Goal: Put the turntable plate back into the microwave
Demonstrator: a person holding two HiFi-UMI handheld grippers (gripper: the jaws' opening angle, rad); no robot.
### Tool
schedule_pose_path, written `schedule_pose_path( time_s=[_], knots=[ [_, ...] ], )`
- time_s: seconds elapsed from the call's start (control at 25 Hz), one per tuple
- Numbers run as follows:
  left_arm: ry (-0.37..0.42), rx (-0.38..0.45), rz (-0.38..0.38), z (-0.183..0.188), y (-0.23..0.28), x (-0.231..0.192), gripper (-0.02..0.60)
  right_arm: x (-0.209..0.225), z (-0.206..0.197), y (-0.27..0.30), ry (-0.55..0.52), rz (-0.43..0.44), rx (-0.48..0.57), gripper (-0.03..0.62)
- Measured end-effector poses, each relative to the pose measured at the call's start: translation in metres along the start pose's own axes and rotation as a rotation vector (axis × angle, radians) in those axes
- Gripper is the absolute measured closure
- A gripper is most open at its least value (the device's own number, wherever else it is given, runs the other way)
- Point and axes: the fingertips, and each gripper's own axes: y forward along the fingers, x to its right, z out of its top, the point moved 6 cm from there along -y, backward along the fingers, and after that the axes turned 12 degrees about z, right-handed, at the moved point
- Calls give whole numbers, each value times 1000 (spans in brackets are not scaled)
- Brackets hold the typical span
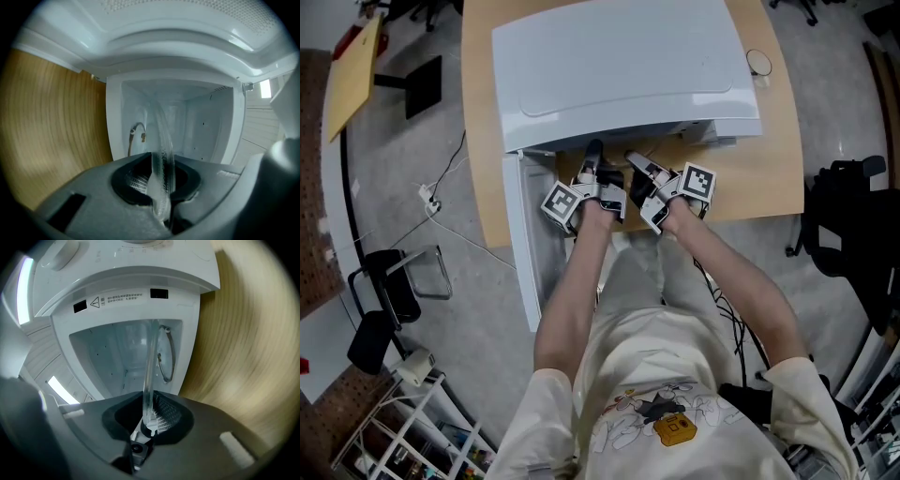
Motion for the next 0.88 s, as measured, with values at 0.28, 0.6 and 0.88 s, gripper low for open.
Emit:
schedule_pose_path(
  time_s=[0.28,0.6,0.88],
  knots=[
    [3,-3,-2,2,6,-4,551,1,3,1,26,14,46,540],
    [-38,-60,-45,-12,1,-5,472,5,14,6,-12,3,46,541],
    [25,-64,-14,-15,-12,-11,528,0,17,8,-112,6,-9,537]
  ],
)
